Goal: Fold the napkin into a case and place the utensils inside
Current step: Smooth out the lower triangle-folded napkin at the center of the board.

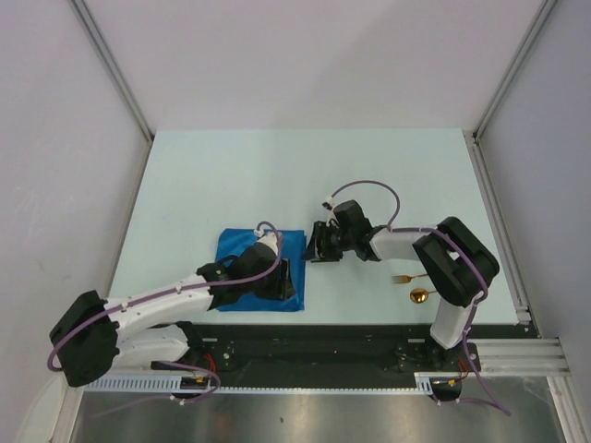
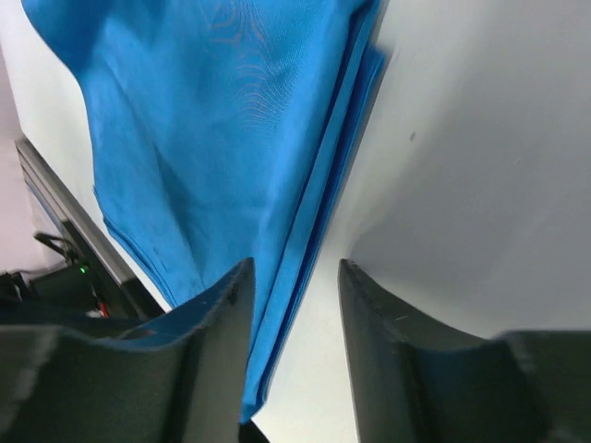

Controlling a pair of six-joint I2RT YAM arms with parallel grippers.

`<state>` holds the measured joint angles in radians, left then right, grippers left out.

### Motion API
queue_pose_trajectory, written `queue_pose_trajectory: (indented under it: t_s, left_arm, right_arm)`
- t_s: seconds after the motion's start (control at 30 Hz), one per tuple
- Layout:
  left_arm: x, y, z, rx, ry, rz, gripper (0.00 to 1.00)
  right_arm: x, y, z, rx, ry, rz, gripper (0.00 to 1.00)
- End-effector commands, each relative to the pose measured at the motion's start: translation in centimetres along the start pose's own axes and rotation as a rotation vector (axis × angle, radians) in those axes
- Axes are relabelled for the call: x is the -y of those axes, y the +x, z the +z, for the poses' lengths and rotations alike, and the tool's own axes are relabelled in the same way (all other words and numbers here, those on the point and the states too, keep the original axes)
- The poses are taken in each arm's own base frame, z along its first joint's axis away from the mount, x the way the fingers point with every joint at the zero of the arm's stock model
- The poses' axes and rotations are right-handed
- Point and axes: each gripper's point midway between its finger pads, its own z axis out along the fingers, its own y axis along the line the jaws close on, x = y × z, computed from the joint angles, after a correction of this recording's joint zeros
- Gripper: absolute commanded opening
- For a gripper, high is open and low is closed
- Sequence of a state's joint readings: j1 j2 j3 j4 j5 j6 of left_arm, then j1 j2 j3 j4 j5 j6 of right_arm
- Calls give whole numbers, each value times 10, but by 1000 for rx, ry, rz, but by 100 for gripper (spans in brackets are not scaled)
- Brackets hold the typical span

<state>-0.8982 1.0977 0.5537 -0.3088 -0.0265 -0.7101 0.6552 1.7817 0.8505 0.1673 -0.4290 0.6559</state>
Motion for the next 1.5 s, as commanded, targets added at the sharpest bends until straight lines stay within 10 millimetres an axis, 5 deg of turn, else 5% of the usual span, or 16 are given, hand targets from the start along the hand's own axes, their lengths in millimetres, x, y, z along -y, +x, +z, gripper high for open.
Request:
queue_pose_trajectory:
  t_s: [0.0,0.3,0.5,1.0,1.17,1.33,1.47]
  left_arm:
    - [18,-4,12,27,21,-2,58]
    - [23,28,30,-99,-40,51,50]
    - [26,30,37,-116,-65,60,46]
    - [37,23,33,-116,-75,84,0]
    - [53,25,32,-135,-13,91,0]
    - [50,34,36,-181,-35,88,4]
    - [47,31,30,-176,-47,97,24]
  right_arm:
    - [-9,-26,5,34,-60,-25,41]
    - [-1,-17,17,2,-93,14,32]
    - [4,-10,21,-10,-103,30,28]
    - [17,-5,27,-21,-98,63,8]
    - [21,-6,27,-17,-91,72,9]
    - [22,-7,26,-16,-93,78,11]
    - [20,-10,21,-21,-98,77,18]
